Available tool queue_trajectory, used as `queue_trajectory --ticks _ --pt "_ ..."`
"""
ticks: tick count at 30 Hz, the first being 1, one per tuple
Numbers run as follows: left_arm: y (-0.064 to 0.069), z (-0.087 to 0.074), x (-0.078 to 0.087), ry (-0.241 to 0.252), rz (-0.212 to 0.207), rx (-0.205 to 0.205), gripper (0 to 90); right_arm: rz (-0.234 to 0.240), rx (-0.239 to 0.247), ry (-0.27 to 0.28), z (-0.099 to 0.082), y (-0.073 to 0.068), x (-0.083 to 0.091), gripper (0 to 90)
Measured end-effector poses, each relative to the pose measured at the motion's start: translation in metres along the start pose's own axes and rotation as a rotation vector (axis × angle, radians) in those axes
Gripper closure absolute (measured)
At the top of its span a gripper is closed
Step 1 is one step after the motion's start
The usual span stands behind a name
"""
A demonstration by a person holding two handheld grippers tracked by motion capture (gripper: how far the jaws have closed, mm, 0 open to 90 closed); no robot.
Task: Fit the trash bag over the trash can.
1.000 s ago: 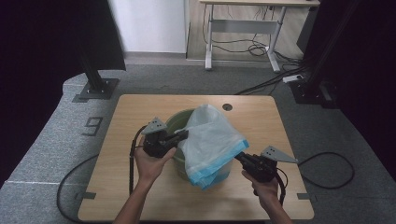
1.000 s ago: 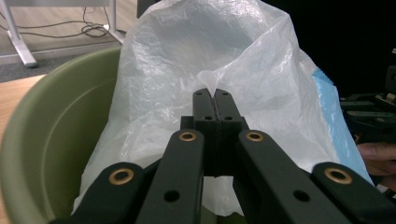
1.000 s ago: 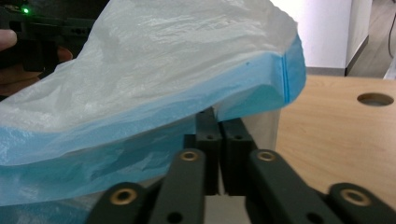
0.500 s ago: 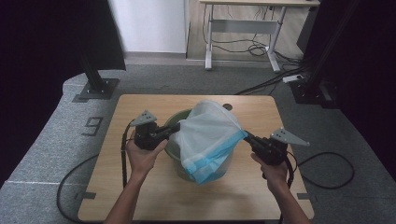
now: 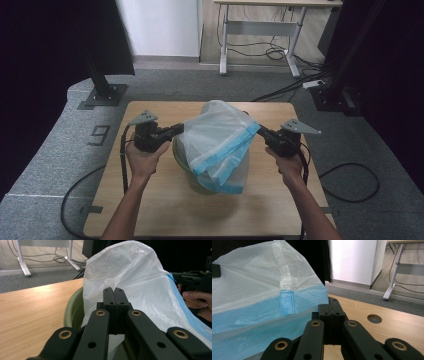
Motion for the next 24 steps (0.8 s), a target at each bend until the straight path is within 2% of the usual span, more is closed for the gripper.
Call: queue_trajectory --ticks 1,5,7,10,15,24 --pt "-0.001 -0.001 -0.001 0.001 0.007 0.002 90.0 0.001 0.000 0.002 -0.001 -0.001 0.000 88.3" --pt "-0.002 -0.007 -0.003 0.008 0.017 0.014 90.0 0.020 -0.019 0.050 -0.005 -0.008 0.010 69.1" --pt "-0.002 -0.010 -0.005 0.007 0.018 0.022 90.0 0.042 -0.040 0.065 -0.009 -0.011 0.018 63.5" --pt "-0.002 -0.012 -0.006 0.010 0.026 0.030 90.0 0.054 -0.040 0.068 -0.018 -0.014 0.028 57.3" --pt "-0.002 -0.013 -0.007 0.014 0.031 0.034 90.0 0.089 -0.075 0.056 -0.033 -0.022 0.042 49.9" --pt "0.002 -0.015 -0.012 0.005 0.028 0.036 90.0 0.139 -0.032 0.020 -0.059 -0.054 0.054 45.1"
Point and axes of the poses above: each handheld gripper's, and its own axes: x roughly backward along the jaws, z roughly out of its top, y roughly to its right, the point moved 10 cm from there along -x, roughly forward along the jaws, and after that the axes turned 10 degrees about -x, right-handed, at the moved point
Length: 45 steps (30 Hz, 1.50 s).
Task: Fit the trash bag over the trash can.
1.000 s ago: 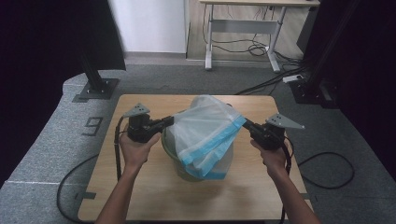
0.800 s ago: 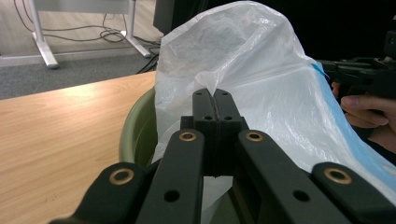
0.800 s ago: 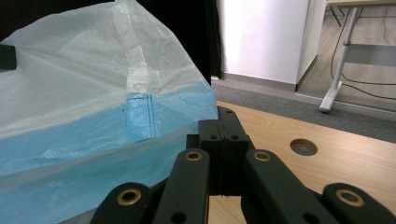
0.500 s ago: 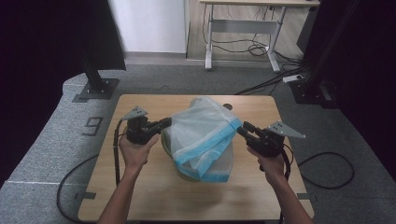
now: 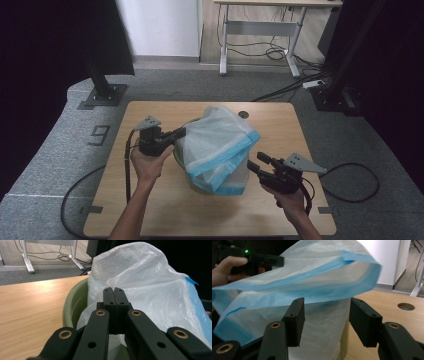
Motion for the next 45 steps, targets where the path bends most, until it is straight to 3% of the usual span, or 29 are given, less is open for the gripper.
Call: queue_trajectory --ticks 8,13,17,23,28,31,35,45 --pt "0.005 0.000 -0.002 -0.003 -0.004 -0.011 90.0 0.064 0.002 -0.021 -0.010 -0.031 -0.001 36.7" --pt "0.008 0.001 -0.001 -0.008 0.000 -0.024 90.0 0.080 0.009 -0.011 -0.003 -0.044 -0.004 32.2" --pt "0.010 0.004 0.001 -0.012 0.008 -0.040 90.0 0.106 0.004 -0.033 -0.003 -0.054 -0.010 29.2" --pt "0.013 0.004 -0.001 -0.020 0.002 -0.045 90.0 0.097 0.001 -0.056 -0.009 -0.064 -0.022 23.3" --pt "0.012 0.003 -0.002 -0.027 -0.001 -0.044 90.0 0.066 0.025 -0.068 -0.014 -0.064 -0.027 23.3" --pt "0.012 0.003 -0.002 -0.030 -0.006 -0.042 90.0 0.004 0.069 -0.077 -0.020 -0.058 -0.030 23.6" --pt "0.012 0.002 -0.004 -0.040 -0.014 -0.037 90.0 -0.028 0.095 -0.082 -0.025 -0.056 -0.032 25.1" --pt "0.013 -0.001 -0.006 -0.056 -0.030 -0.034 90.0 -0.102 0.116 -0.049 -0.026 -0.045 -0.029 47.5"
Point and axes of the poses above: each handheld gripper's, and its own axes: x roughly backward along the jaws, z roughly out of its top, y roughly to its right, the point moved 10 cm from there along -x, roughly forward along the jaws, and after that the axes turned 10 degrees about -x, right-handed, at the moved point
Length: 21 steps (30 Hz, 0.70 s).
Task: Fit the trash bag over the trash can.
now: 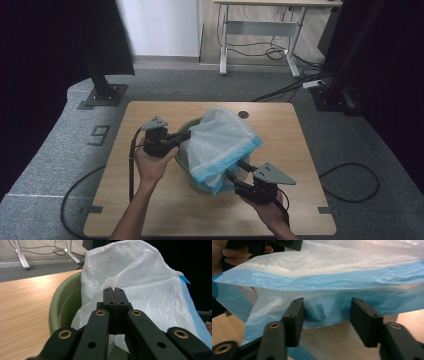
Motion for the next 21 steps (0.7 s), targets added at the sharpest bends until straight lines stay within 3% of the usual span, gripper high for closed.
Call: queue_trajectory --ticks 5,9,13,21 --pt "0.000 -0.001 -0.001 -0.004 -0.005 0.003 90.0 -0.004 0.003 0.005 -0.002 0.002 0.000 61.5" --pt "0.003 0.000 0.000 0.010 -0.041 0.025 90.0 0.002 0.014 0.003 -0.004 0.003 0.001 76.6" --pt "0.003 0.000 0.000 0.010 -0.038 0.019 90.0 0.003 0.027 0.004 -0.004 0.004 0.002 86.3" --pt "-0.004 0.001 0.008 0.023 -0.001 0.006 90.0 0.013 0.024 0.022 0.004 0.014 0.012 88.9"
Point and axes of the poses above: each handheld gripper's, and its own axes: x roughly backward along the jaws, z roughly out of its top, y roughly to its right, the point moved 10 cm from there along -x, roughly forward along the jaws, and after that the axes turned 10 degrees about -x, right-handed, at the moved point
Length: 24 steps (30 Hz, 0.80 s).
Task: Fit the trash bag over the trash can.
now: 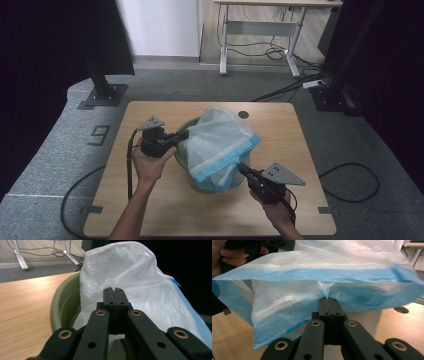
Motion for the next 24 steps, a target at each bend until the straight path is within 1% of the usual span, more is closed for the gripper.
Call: queue_trajectory --ticks 3,6,10,14,16,18,19,20,22,24 --pt "-0.003 0.001 0.003 0.008 0.007 0.000 90.0 -0.004 -0.007 0.010 0.006 0.008 0.006 89.0" --pt "-0.009 0.003 0.007 0.015 0.015 0.006 90.0 -0.016 -0.019 0.029 0.013 0.019 0.013 89.0" --pt "-0.018 0.006 0.012 0.021 0.027 0.019 90.0 -0.043 -0.036 0.053 0.027 0.040 0.019 89.0" --pt "-0.028 0.007 0.018 0.031 0.035 0.037 90.0 -0.076 -0.039 0.054 0.039 0.062 0.019 89.0" --pt "-0.033 0.007 0.020 0.035 0.037 0.049 90.0 -0.088 -0.039 0.046 0.042 0.070 0.018 89.0" --pt "-0.038 0.006 0.022 0.040 0.036 0.064 90.0 -0.105 -0.024 0.021 0.040 0.079 0.013 88.9" --pt "-0.039 0.005 0.022 0.038 0.039 0.065 90.0 -0.134 -0.037 0.018 0.037 0.090 0.010 88.9" --pt "-0.041 0.004 0.023 0.034 0.043 0.066 90.0 -0.135 -0.047 0.009 0.034 0.094 0.007 88.9" --pt "-0.045 0.001 0.023 0.029 0.045 0.072 90.0 -0.144 -0.064 0.011 0.027 0.107 0.001 88.9" --pt "-0.047 0.000 0.023 0.027 0.049 0.076 90.0 -0.137 -0.084 0.011 0.023 0.112 -0.003 88.9"
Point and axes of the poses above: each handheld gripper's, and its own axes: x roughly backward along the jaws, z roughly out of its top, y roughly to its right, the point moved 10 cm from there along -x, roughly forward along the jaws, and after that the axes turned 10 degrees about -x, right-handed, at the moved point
